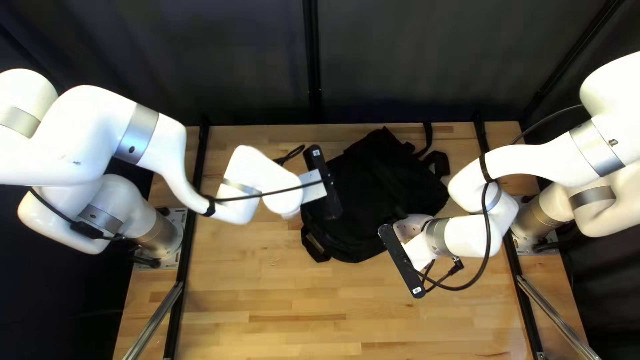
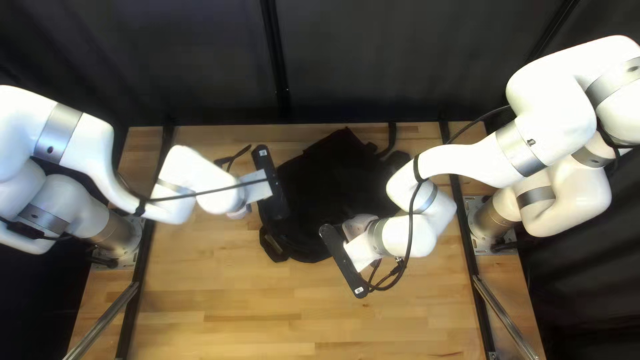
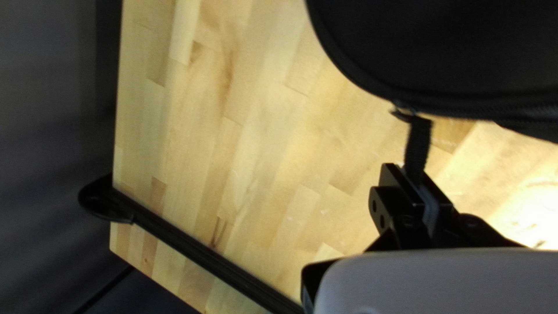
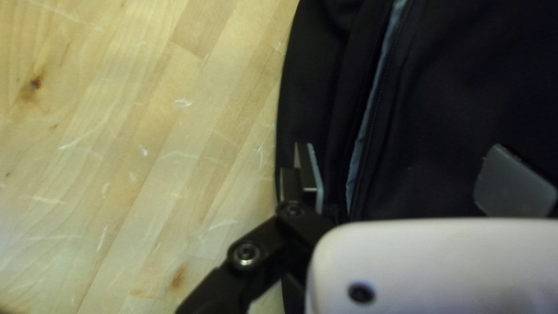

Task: Remove a lunch box from a kids backpack

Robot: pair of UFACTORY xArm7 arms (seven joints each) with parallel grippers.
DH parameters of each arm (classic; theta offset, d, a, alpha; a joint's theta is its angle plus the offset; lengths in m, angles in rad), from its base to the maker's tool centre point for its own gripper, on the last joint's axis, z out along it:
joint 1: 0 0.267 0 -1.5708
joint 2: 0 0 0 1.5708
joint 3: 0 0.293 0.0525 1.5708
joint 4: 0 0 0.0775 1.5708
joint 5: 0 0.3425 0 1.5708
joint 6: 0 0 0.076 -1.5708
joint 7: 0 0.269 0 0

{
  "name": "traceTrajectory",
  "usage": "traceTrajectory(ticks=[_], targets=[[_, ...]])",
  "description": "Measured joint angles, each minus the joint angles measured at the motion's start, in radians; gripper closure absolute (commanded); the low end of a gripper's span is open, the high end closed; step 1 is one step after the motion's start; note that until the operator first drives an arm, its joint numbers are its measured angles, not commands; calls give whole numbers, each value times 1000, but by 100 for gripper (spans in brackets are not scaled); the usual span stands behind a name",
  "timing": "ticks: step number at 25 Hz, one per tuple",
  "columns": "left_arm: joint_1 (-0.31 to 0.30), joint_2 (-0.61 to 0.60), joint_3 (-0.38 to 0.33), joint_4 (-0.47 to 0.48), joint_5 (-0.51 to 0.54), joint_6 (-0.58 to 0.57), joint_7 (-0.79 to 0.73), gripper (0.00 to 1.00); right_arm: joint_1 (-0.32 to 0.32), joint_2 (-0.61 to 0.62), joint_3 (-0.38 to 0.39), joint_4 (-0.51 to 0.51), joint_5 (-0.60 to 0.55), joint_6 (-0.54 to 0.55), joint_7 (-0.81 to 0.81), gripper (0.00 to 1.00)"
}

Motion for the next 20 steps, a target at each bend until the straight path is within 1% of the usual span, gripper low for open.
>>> traceTrajectory(ticks=[4, 9, 13, 16, 20], targets=[[-46, -16, -49, 39, -39, 42, -40, 100, -2, 14, -3, 20, 9, 6, -10, 0], [-105, -72, -109, 127, -83, 84, -77, 100, -3, 10, -4, 14, 7, 4, -7, 0], [-139, -132, -142, 179, -101, 73, -100, 100, 2, -13, 1, -4, 9, 4, 0, 0], [-145, -153, -148, 178, -98, 35, -101, 100, 12, -33, 10, -19, 15, 7, 9, 0], [-130, -115, -133, 127, -71, 3, -83, 100, 30, -37, 29, -22, 23, 10, 28, 0]])
